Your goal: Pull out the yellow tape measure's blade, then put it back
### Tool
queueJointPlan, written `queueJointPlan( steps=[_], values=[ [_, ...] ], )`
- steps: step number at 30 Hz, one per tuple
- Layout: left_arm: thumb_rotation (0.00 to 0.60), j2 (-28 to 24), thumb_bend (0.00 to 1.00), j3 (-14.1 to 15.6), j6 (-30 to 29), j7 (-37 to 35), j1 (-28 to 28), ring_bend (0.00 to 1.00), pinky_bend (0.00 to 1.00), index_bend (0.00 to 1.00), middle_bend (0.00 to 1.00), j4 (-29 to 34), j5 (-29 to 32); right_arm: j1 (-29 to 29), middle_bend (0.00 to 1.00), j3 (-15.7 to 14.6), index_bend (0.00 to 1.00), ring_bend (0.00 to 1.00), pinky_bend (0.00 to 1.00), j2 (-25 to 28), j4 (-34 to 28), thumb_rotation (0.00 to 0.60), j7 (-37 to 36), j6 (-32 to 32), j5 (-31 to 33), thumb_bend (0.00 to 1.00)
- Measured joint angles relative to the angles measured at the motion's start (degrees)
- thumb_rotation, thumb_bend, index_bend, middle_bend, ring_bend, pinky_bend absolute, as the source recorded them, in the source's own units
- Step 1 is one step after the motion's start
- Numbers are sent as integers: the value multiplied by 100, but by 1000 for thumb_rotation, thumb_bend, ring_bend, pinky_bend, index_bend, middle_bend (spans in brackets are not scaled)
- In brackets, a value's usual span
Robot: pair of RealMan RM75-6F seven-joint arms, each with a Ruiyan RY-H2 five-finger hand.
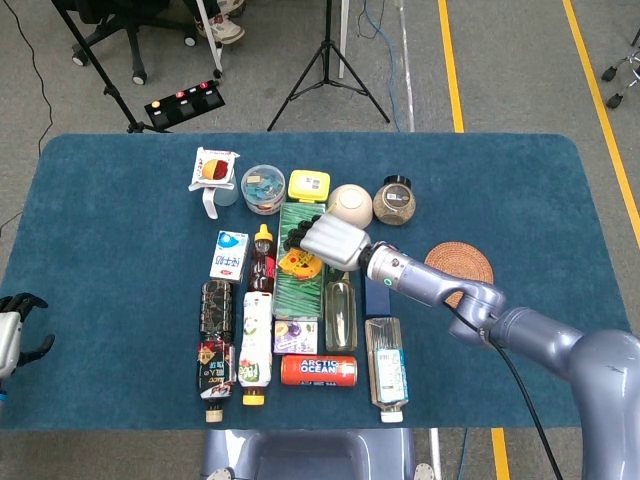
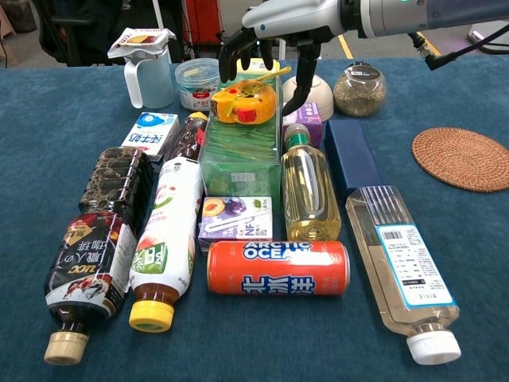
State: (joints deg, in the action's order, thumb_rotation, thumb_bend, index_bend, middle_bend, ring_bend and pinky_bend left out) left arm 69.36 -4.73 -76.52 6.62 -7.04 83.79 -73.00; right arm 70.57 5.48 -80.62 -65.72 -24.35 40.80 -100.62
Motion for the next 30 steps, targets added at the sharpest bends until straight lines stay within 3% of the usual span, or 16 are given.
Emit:
queueJointPlan(
  steps=[15,30],
  values=[
    [600,30,249,4,8,-150,43,224,291,327,290,-148,20,249,264,-198,255,267,355,-104,132,600,-13,-174,205,175],
    [600,43,251,2,39,-220,41,224,291,328,289,-209,1,329,368,-274,400,404,448,-151,139,600,97,-258,450,174]
  ],
)
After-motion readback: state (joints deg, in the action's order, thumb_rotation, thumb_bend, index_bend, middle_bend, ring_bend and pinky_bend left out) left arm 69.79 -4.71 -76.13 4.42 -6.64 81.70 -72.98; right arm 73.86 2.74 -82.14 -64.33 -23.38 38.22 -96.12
